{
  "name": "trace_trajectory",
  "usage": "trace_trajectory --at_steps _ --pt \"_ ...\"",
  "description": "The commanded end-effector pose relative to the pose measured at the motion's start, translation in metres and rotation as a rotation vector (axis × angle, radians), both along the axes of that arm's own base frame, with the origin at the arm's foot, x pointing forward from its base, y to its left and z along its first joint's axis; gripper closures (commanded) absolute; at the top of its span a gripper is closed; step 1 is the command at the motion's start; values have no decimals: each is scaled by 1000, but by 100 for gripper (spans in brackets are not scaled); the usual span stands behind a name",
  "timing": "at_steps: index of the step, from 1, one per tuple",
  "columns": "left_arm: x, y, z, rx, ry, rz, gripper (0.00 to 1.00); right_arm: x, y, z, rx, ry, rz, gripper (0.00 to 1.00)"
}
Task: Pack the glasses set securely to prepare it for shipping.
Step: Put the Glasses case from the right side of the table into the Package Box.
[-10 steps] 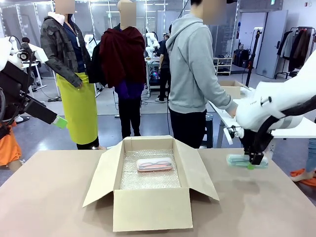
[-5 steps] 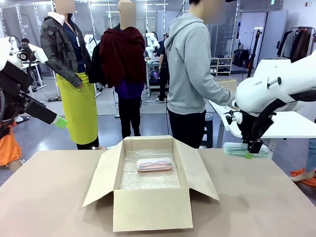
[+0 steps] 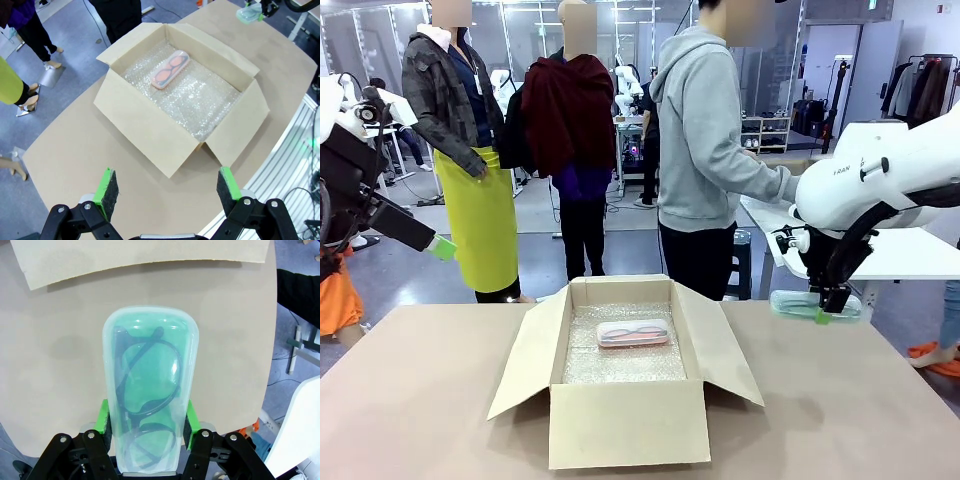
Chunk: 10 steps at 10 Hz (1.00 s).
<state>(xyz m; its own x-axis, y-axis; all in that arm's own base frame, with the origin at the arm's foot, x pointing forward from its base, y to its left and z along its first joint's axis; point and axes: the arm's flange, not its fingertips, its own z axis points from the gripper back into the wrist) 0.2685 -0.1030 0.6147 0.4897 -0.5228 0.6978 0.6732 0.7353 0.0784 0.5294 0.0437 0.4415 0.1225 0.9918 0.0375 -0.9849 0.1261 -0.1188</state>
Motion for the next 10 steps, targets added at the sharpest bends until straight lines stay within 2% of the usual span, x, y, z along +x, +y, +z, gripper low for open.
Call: trace_trajectory --at_steps 1,2,3,4,7,9,10 --pt "0 2 1 -4 -3 -6 0 0 1 2 -6 -2 6 66" --pt "0 2 1 -4 -3 -6 0 0 0 0 0 0 0 35" --pt "0 2 1 -4 -3 -6 0 -1 18 18 2 -57 43 35" --pt "0 2 1 -4 -3 -6 0 -4 37 38 17 -75 19 35" --pt "0 2 1 -4 -3 -6 0 -6 118 76 13 -73 15 35" --pt "0 2 1 -4 -3 -6 0 1 184 83 1 -67 39 35" --pt "0 2 1 -4 -3 -6 0 6 224 77 -13 -78 44 35"
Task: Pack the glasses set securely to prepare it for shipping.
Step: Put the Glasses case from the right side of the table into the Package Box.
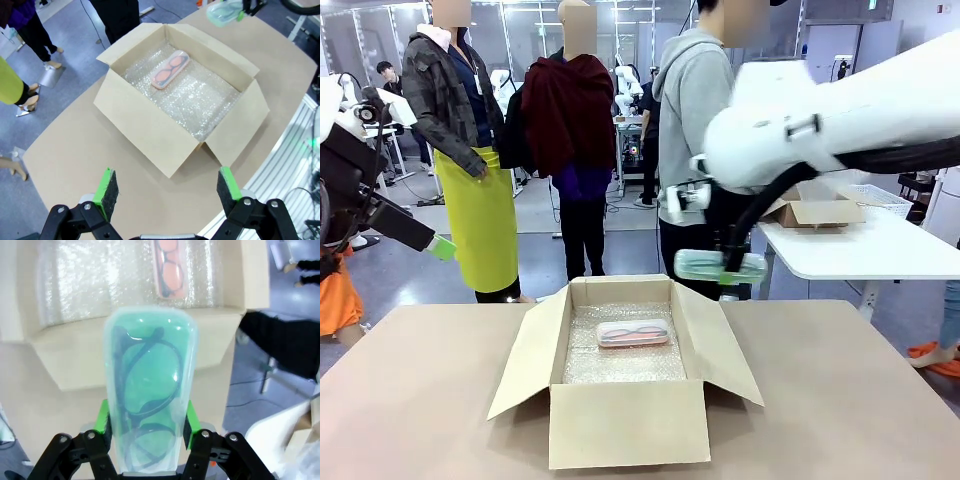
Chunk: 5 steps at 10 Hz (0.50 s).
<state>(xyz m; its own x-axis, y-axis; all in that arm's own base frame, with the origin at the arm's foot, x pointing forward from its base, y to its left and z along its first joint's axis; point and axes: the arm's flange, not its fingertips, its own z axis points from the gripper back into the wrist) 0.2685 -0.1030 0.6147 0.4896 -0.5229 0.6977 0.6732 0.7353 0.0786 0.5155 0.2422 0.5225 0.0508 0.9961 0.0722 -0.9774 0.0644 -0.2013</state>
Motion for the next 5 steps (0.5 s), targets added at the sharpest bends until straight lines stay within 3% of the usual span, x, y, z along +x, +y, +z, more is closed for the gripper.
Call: trace_trajectory --at_steps 1,3,5 --pt "0 2 1 -4 -3 -6 0 25 58 -11 -46 9 -7 35" --pt "0 2 1 -4 -3 -6 0 28 110 -28 -44 83 25 35" --pt "0 2 1 -4 -3 -6 0 20 136 -42 2 88 -9 35"
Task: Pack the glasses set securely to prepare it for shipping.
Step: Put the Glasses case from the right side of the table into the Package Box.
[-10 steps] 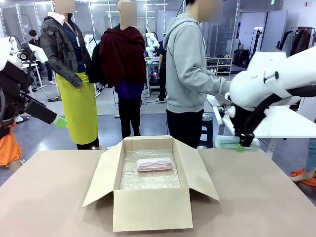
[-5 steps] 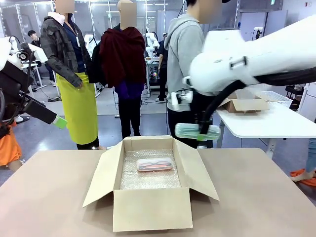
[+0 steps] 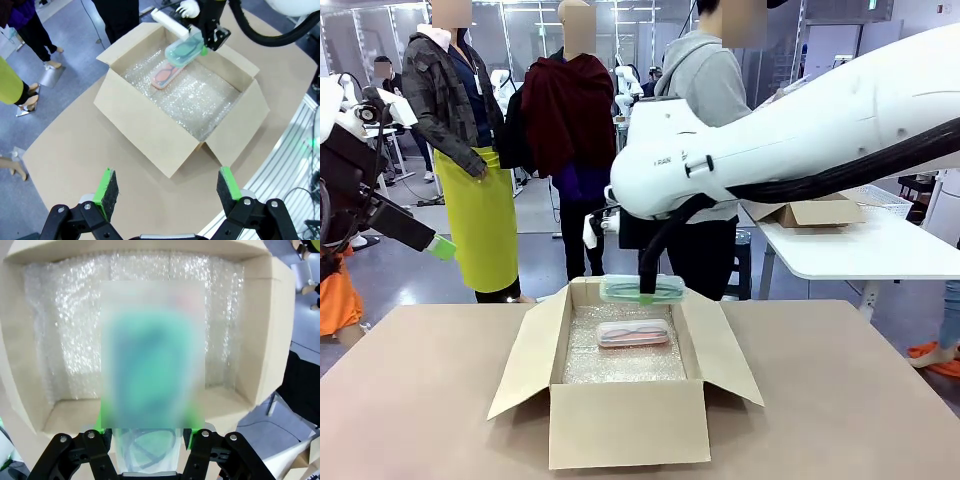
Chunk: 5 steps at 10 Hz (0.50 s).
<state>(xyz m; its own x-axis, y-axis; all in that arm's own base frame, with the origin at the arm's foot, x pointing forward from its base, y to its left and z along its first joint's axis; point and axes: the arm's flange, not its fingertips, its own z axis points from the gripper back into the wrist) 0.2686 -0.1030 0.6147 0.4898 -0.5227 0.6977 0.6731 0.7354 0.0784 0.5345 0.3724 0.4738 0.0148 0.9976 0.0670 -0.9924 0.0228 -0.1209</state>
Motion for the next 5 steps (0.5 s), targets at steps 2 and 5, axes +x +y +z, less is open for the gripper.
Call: trace_trajectory --at_steps 2,5 --pt "0 2 1 -4 -3 -6 0 -10 16 -7 27 26 -63 35" --pt "0 2 1 -4 -3 -6 0 -17 30 -48 56 77 -21 35"
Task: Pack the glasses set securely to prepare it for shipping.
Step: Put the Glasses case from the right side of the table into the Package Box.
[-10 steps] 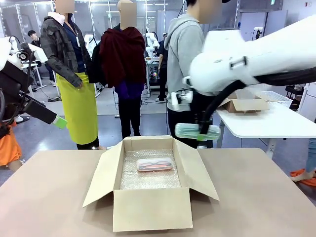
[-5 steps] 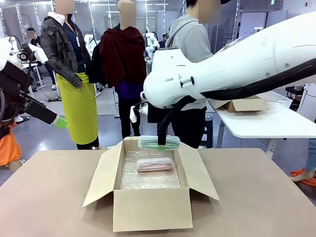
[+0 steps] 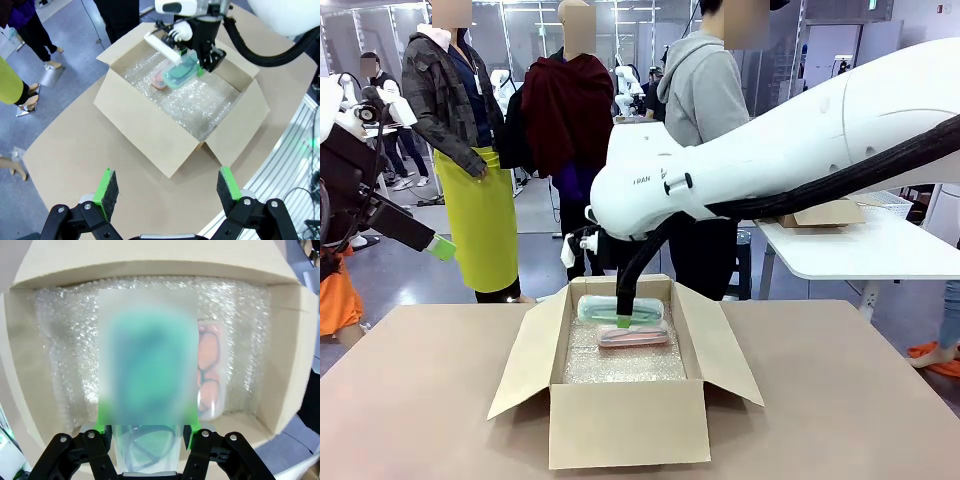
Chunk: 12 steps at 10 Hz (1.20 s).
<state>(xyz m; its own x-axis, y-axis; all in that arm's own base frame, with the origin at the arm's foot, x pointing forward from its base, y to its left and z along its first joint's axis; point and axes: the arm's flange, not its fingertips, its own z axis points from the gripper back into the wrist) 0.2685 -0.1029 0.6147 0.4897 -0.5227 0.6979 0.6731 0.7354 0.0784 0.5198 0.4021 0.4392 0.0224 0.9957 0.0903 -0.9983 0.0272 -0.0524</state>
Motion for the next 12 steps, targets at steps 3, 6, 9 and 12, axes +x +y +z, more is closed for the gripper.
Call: trace_trajectory --at_steps 3,6,9,12 --pt "0 2 1 -4 -3 -6 0 4 3 -46 12 109 1 35" --pt "0 2 1 -4 -3 -6 0 4 6 -69 -17 203 16 35" --pt "0 2 1 -4 -3 -6 0 5 2 -69 -17 132 -11 35" --pt "0 2 1 -4 -3 -6 0 5 2 -69 -17 132 -11 35"
